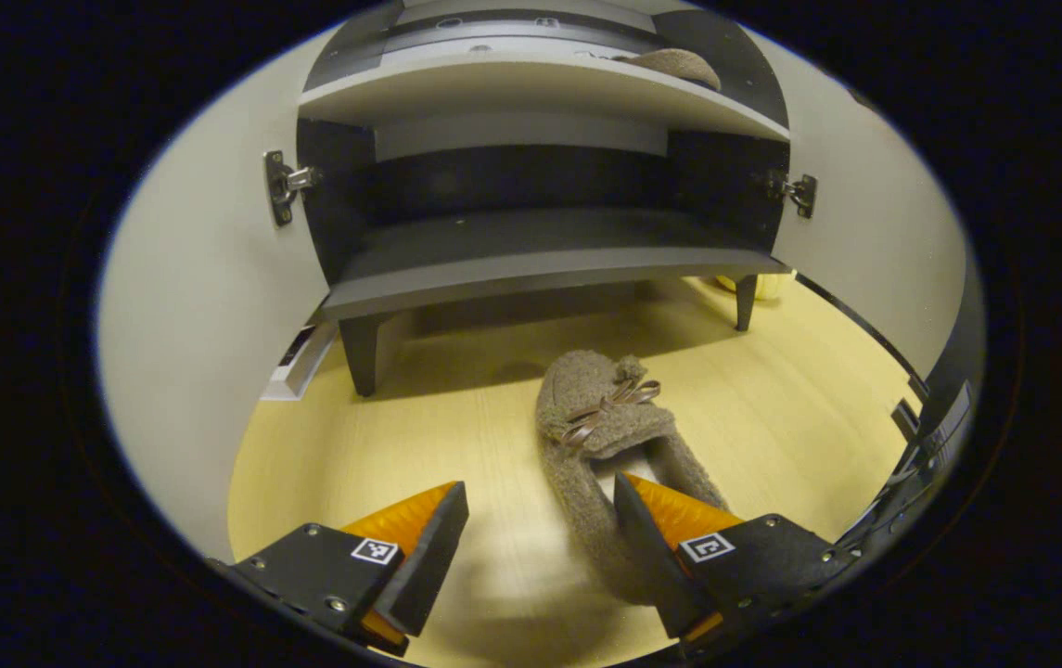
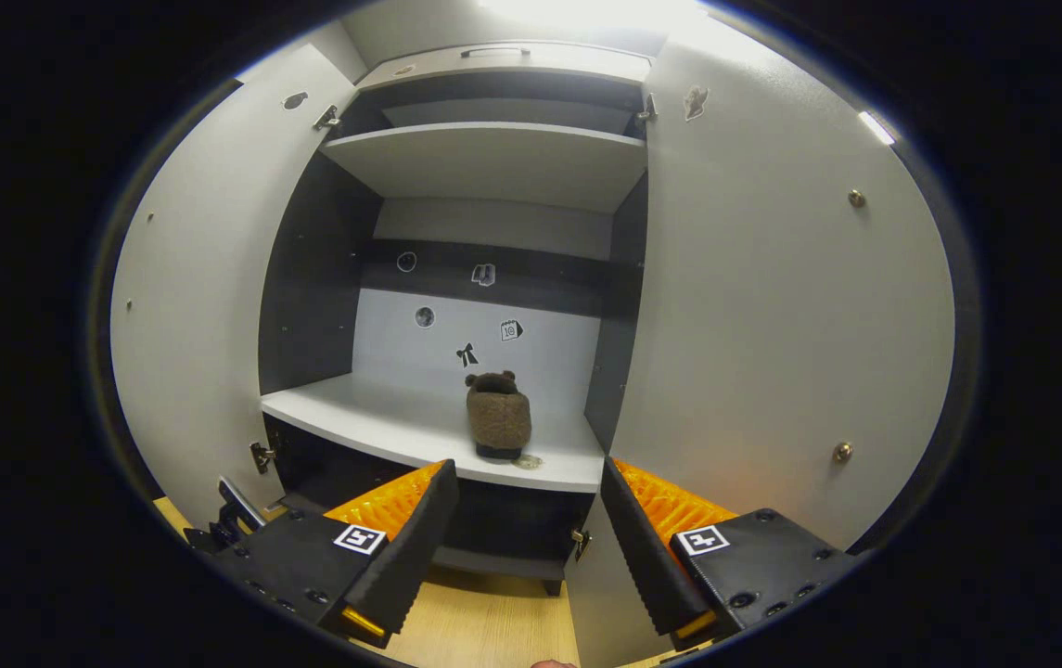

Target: Grab one shoe with the right hand and put it into the shoe cabinet, grab the other shoe with the left hand and put it into the shoe cabinet; then close the right door with the right hand and the left door with the left hand.

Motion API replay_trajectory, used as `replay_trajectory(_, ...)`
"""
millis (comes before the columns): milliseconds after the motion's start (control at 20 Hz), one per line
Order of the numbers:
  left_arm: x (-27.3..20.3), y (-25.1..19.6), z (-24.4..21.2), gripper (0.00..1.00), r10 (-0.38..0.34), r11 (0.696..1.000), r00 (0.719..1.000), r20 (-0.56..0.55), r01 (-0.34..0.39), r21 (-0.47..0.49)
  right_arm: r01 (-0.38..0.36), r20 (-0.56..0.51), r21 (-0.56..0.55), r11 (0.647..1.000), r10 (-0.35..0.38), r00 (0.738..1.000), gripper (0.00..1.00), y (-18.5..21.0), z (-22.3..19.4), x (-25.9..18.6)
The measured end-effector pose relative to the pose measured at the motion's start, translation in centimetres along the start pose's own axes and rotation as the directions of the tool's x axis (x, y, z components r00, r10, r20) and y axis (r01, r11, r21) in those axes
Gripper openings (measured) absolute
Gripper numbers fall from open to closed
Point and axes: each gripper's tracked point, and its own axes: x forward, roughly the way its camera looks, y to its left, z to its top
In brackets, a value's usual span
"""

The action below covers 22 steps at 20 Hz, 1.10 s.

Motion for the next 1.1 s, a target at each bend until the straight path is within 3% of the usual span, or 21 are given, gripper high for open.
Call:
replay_trajectory(50,0.4,-0.1,-0.1,0.90,0.002,1.000,1.000,-0.001,-0.002,0.002,0.001,-0.008,0.002,1.000,-0.001,1.000,0.97,0.1,-0.3,-0.1)
replay_trajectory(100,0.7,-0.1,-0.2,0.88,0.005,1.000,1.000,-0.008,-0.005,0.009,0.003,-0.016,0.000,1.000,-0.003,1.000,0.98,0.0,-0.6,-0.4)
replay_trajectory(150,0.9,-0.2,-0.4,0.95,0.007,1.000,1.000,-0.018,-0.007,0.015,0.005,-0.023,-0.001,1.000,-0.006,1.000,0.98,0.0,-0.8,-0.5)
replay_trajectory(350,1.5,-1.0,-2.0,0.60,-0.004,1.000,0.997,-0.081,0.003,-0.008,0.006,-0.033,-0.002,1.000,-0.006,0.999,0.98,0.2,-1.0,-1.0)
replay_trajectory(400,1.9,-1.5,-2.5,0.62,-0.030,0.999,0.995,-0.097,0.029,-0.015,0.006,-0.033,-0.004,1.000,-0.006,0.999,0.98,0.2,-1.0,-1.1)
replay_trajectory(500,1.9,-2.6,-2.2,0.41,-0.046,0.998,0.993,-0.108,0.042,-0.045,0.007,-0.034,-0.010,1.000,-0.007,0.999,0.98,0.2,-1.0,-1.3)
replay_trajectory(550,2.1,-1.9,-2.0,0.35,-0.012,0.999,0.995,-0.102,0.008,-0.038,0.007,-0.035,-0.010,1.000,-0.007,0.999,0.98,0.1,-1.0,-1.4)
replay_trajectory(600,2.1,-1.8,-1.9,0.16,0.003,0.999,0.995,-0.096,-0.007,-0.036,0.007,-0.038,-0.007,1.000,-0.007,0.999,0.98,0.0,-1.0,-1.5)
replay_trajectory(650,2.0,-2.0,-1.8,0.07,-0.004,0.999,0.997,-0.082,0.001,-0.033,0.007,-0.040,-0.003,1.000,-0.007,0.999,0.98,-0.1,-1.1,-1.6)
replay_trajectory(700,2.0,-1.6,-1.3,0.11,0.007,0.999,0.998,-0.063,-0.009,-0.031,0.007,-0.039,0.000,1.000,-0.007,0.999,0.98,-0.1,-1.1,-1.7)
replay_trajectory(750,2.0,-1.8,-1.5,0.02,-0.006,0.999,0.998,-0.057,0.004,-0.032,0.006,-0.040,0.001,1.000,-0.006,0.999,0.98,-0.1,-1.1,-1.8)
replay_trajectory(850,1.8,-1.9,-0.8,0.00,-0.015,0.998,0.999,-0.038,0.013,-0.060,0.008,-0.042,-0.004,1.000,-0.008,0.999,0.98,-0.3,-1.2,-2.0)
replay_trajectory(1100,0.7,-2.0,0.2,0.02,0.001,0.994,1.000,-0.020,-0.003,-0.107,0.001,-0.058,0.008,1.000,-0.001,0.998,0.98,-0.5,-1.9,-2.3)
